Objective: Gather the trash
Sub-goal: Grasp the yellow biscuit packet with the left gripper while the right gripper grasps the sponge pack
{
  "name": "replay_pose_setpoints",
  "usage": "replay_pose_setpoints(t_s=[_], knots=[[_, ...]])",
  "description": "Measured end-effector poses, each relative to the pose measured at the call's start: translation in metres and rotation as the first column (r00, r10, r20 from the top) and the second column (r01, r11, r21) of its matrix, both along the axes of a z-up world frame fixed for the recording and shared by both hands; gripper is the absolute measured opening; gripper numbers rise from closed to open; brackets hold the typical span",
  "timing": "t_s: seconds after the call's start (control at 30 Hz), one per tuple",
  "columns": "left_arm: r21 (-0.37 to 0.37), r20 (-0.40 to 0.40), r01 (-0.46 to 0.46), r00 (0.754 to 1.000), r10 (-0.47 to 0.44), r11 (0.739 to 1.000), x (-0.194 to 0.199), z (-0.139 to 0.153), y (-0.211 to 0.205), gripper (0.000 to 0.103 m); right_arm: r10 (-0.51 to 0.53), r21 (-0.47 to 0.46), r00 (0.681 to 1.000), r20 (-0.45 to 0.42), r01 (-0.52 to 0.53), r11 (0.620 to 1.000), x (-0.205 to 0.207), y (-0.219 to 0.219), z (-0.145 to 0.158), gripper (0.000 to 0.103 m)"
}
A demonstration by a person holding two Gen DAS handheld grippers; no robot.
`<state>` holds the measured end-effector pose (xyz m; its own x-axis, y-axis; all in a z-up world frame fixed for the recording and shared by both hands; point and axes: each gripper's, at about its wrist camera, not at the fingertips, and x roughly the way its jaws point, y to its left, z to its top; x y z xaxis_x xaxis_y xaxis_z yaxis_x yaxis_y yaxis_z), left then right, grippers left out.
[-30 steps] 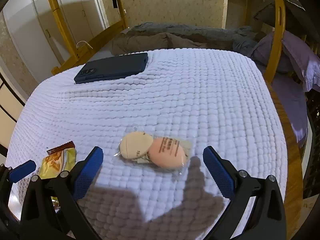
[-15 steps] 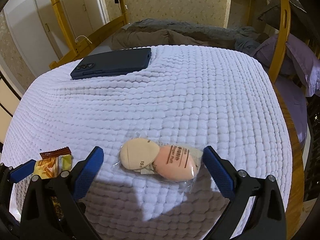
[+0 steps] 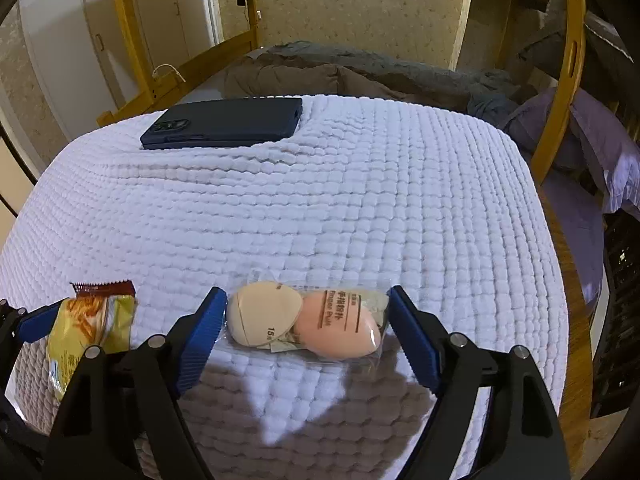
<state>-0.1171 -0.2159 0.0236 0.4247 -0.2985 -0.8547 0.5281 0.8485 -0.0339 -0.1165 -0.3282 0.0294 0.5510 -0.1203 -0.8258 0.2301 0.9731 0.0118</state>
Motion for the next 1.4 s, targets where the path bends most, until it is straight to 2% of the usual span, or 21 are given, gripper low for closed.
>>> replay_pose_setpoints(t_s=[0.3,0.73,0.93,1.23,1.4], knots=[[-0.031,-0.014,0.011,1.000,-0.011,0.999,0.002,0.006,0.006,0.073,-0.003,-0.010,1.000,0.018,0.003,1.000,-0.008,-0.004,0.008,0.080],[-0.039,0.008,0.073,0.997,-0.072,0.997,0.000,0.025,0.023,0.071,0.038,-0.011,0.999,0.023,-0.038,0.999,-0.026,-0.001,0.019,0.080],[-0.016,0.031,0.104,0.994,-0.104,0.994,-0.007,0.029,0.022,0.071,0.069,-0.008,0.997,0.023,-0.069,0.998,-0.038,0.007,0.022,0.080],[-0.003,0.017,0.116,0.993,-0.116,0.993,-0.013,0.025,0.023,0.071,0.075,0.030,0.997,0.035,-0.076,0.997,-0.056,0.010,0.025,0.080],[0.027,-0.001,0.111,0.994,-0.111,0.993,-0.012,0.013,0.024,0.071,0.075,0.031,0.997,0.000,-0.075,0.997,-0.060,0.013,0.014,0.080]])
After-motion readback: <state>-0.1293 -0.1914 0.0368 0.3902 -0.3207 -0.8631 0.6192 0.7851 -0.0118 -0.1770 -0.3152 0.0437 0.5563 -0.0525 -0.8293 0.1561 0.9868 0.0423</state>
